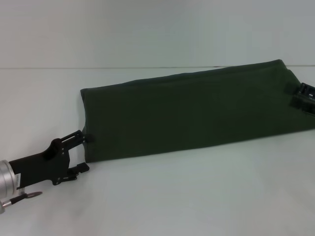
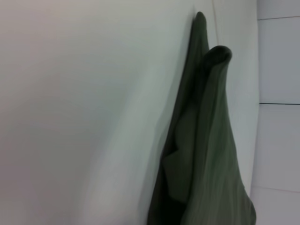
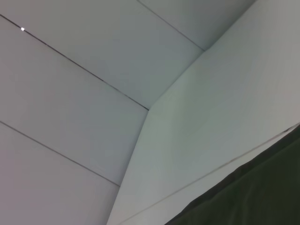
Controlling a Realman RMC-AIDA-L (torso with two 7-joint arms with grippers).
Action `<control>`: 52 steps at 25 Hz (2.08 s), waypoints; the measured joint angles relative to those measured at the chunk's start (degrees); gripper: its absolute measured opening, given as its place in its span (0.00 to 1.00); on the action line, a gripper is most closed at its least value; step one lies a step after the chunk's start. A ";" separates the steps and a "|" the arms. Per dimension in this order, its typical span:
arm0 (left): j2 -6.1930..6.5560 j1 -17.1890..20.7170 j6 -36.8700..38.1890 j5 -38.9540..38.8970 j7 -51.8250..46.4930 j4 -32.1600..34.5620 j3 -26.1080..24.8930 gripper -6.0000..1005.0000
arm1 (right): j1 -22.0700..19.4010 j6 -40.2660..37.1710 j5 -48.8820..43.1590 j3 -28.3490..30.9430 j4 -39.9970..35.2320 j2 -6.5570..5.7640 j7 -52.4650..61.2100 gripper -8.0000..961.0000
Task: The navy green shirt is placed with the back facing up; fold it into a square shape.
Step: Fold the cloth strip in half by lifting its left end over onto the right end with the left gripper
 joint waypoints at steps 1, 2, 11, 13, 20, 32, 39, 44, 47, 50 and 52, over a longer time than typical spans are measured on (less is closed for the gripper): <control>0.04 -0.26 -0.55 0.07 -0.31 -0.31 0.46 0.94 | -0.06 0.01 0.00 0.21 0.15 -0.03 -0.04 0.90; 0.04 -0.26 -0.55 0.07 -0.31 -0.31 0.46 0.94 | -0.11 0.02 0.00 0.32 0.19 -0.03 -0.05 0.90; 0.32 -1.31 -1.97 0.07 -1.09 -1.14 1.72 0.94 | -0.40 0.25 0.04 1.16 0.22 -0.05 -0.09 0.90; 0.32 -1.45 -2.42 0.07 -1.56 -1.36 2.49 0.94 | -0.42 0.25 0.06 1.46 0.22 -0.06 -0.10 0.90; 0.26 -1.47 -2.50 0.05 -1.89 -1.73 3.09 0.94 | -0.43 0.23 0.10 1.88 0.22 -0.05 -0.11 0.90; 0.14 -3.27 -6.30 -0.13 -2.51 -2.61 3.41 0.94 | -0.53 0.18 0.10 1.99 0.75 -0.09 -0.20 0.90; -0.11 -6.09 -9.86 -0.13 -0.91 -3.90 3.44 0.94 | -0.52 0.16 0.14 1.99 0.92 -0.21 -0.20 0.90; -0.77 -8.17 -10.17 -0.50 2.28 -3.83 3.16 0.94 | -0.52 -0.15 0.18 2.68 0.93 -0.20 -0.20 0.90; -0.83 -8.76 -9.60 -0.47 2.49 -3.73 3.34 0.94 | -0.52 -0.34 0.19 3.16 0.92 -0.16 -0.20 0.90; -0.84 -8.64 -8.33 -0.41 3.10 -3.08 3.37 0.91 | -0.52 -0.37 0.19 3.51 0.92 -0.10 -0.20 0.90; -0.84 -8.47 -7.91 -0.29 3.38 -2.57 3.45 0.88 | -0.52 -0.44 0.19 3.72 0.92 -0.07 -0.19 0.90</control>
